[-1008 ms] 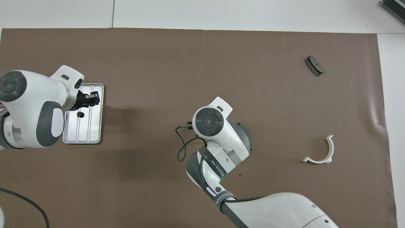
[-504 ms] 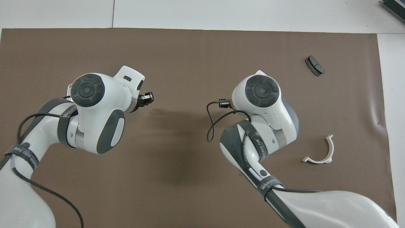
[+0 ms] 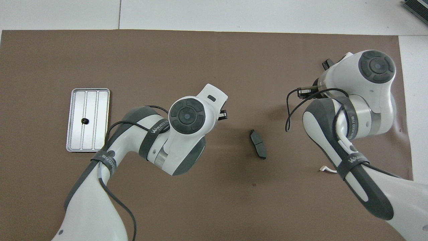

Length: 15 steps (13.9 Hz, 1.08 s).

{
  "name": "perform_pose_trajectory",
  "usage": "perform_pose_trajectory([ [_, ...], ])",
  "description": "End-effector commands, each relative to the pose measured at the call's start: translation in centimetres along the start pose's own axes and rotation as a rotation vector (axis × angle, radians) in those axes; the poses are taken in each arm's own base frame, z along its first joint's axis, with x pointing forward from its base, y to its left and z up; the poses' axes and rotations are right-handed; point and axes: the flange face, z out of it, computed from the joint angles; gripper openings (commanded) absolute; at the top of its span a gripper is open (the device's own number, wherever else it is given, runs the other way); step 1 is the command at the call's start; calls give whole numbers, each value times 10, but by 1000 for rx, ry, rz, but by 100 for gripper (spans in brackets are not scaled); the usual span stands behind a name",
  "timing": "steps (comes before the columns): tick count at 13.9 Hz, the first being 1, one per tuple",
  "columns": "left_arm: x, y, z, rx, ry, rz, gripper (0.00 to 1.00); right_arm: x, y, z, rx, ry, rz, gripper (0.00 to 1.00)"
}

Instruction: Place bearing gear from tray to pile

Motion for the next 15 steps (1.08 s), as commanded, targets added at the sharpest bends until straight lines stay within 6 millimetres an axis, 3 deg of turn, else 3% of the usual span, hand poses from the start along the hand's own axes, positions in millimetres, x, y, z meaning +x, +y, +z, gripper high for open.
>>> perform_pose_trajectory([
  [1,-4,13,5,11,10,30,45,-3,30,16,7,-20,-49,0],
  [2,-7,16,5,9,10,45,60,-6,38,24,18,-26,-40,0],
  [3,-6,17,4,3,15,55,92,-9,45,30,21,-31,-27,0],
  [4,-6,17,5,-2,21,68,100,-10,55,34,19,-29,-15,0],
  [6,4,8,3,0,25,56,100,-8,58,51,21,-17,-21,0],
  [7,21,-11,1,11,25,22,100,-5,58,60,29,1,-12,0],
  [9,74,-75,-6,25,45,-83,100,-3,57,72,40,8,0,0],
  [11,113,-137,-14,48,46,-149,100,-2,56,83,40,11,1,0],
  [12,127,-169,-18,68,33,-150,100,-1,57,83,39,11,6,11],
  [13,138,-207,-24,91,7,-127,100,0,59,81,39,14,6,64],
  [14,143,-242,-28,108,-23,-79,100,1,60,81,37,23,9,100],
  [15,145,-279,-33,121,-54,-30,100,0,57,81,34,17,-2,100],
])
